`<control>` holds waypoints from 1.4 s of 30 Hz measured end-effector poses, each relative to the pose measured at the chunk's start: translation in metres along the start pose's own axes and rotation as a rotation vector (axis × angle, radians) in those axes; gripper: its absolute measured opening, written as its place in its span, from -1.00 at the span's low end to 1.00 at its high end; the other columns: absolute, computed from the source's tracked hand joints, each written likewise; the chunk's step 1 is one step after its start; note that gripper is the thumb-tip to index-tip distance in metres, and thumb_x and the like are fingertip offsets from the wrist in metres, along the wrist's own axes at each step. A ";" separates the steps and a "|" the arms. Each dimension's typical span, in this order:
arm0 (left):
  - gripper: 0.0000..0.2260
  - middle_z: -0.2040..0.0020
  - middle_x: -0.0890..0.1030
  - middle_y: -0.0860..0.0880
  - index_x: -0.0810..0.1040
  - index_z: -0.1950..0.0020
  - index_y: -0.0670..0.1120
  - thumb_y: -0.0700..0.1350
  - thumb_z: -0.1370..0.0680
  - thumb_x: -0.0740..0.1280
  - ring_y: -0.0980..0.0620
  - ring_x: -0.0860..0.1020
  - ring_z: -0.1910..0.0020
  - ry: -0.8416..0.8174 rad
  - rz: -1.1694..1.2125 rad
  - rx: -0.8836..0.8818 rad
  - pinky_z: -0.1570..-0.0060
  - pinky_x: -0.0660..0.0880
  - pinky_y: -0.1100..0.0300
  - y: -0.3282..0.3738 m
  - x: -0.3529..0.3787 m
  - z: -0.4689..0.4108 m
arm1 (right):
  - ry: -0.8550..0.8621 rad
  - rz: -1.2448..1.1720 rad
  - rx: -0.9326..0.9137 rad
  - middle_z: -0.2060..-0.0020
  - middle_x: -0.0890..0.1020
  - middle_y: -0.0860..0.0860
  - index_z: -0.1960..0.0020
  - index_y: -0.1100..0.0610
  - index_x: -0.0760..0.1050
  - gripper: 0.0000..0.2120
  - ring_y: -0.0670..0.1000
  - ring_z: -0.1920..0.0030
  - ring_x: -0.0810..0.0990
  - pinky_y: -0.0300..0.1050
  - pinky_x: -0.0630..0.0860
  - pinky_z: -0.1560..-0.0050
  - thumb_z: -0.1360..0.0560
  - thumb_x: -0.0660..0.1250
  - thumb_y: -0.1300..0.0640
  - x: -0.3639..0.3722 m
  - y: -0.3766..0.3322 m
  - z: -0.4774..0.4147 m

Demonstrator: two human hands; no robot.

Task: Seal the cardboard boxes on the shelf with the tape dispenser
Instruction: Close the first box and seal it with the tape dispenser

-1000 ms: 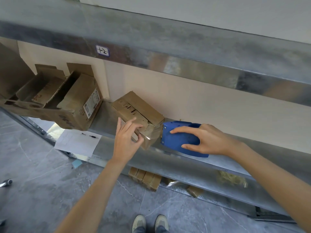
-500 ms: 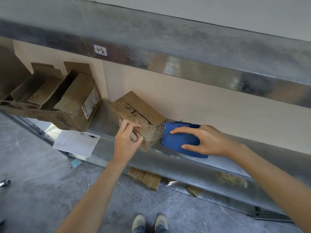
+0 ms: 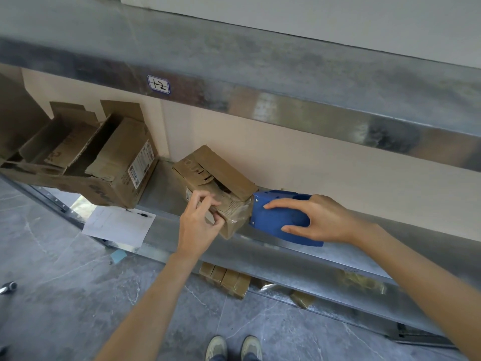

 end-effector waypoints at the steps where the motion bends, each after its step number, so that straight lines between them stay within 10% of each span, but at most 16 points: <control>1: -0.76 -0.04 0.52 -0.05 0.59 0.08 -0.17 -0.43 -0.34 0.46 0.13 0.56 -0.05 0.025 0.013 -0.003 0.01 0.51 0.40 0.001 0.000 -0.001 | -0.004 0.004 0.001 0.58 0.30 0.01 -0.40 -0.38 0.28 -0.52 -0.01 0.47 0.35 -0.24 0.32 0.40 -0.55 0.33 -0.11 0.000 -0.001 0.000; 11: -0.63 -0.24 0.53 -0.11 0.59 -0.26 -0.21 -0.40 -0.47 0.36 -0.03 0.42 -0.44 -0.023 0.146 0.074 -0.31 0.34 0.43 0.006 -0.004 0.001 | 0.007 0.059 0.022 0.58 0.29 -0.01 -0.41 -0.38 0.28 -0.51 -0.06 0.44 0.38 -0.28 0.29 0.40 -0.55 0.33 -0.10 -0.008 -0.003 0.007; 17: -0.59 -0.44 0.45 0.03 0.49 -0.41 -0.08 0.05 -0.60 0.25 0.06 0.19 -0.57 -0.114 0.061 0.041 -0.53 0.18 -0.13 0.004 -0.009 -0.020 | 0.013 0.078 0.027 0.59 0.27 -0.03 -0.41 -0.39 0.27 -0.50 -0.06 0.46 0.38 -0.31 0.26 0.42 -0.55 0.34 -0.11 -0.011 -0.003 0.009; 22: 0.07 -0.61 0.06 0.17 0.14 -0.61 0.10 0.60 -0.21 0.25 0.15 -0.17 -0.60 -0.587 -0.177 0.159 -0.56 -0.12 -0.11 -0.008 -0.013 -0.066 | 0.011 0.095 0.024 0.57 0.30 -0.03 -0.42 -0.39 0.27 -0.51 -0.03 0.50 0.33 -0.30 0.28 0.40 -0.55 0.33 -0.12 -0.010 -0.004 0.007; 42: 0.12 -0.60 0.11 0.19 0.18 -0.60 0.14 0.55 -0.12 0.37 0.14 -0.03 -0.58 -0.622 -0.264 0.223 -0.50 -0.15 -0.03 -0.025 0.002 -0.074 | -0.005 0.083 0.059 0.57 0.31 -0.01 -0.42 -0.39 0.26 -0.52 -0.03 0.47 0.36 -0.21 0.34 0.37 -0.56 0.31 -0.12 -0.004 -0.003 0.008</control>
Point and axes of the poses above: each hand's wrist, its own z-axis away from the middle knuckle, its own x-axis out of the palm, y = z × x, the point moved 2 cm from there along -z, towards the middle knuckle
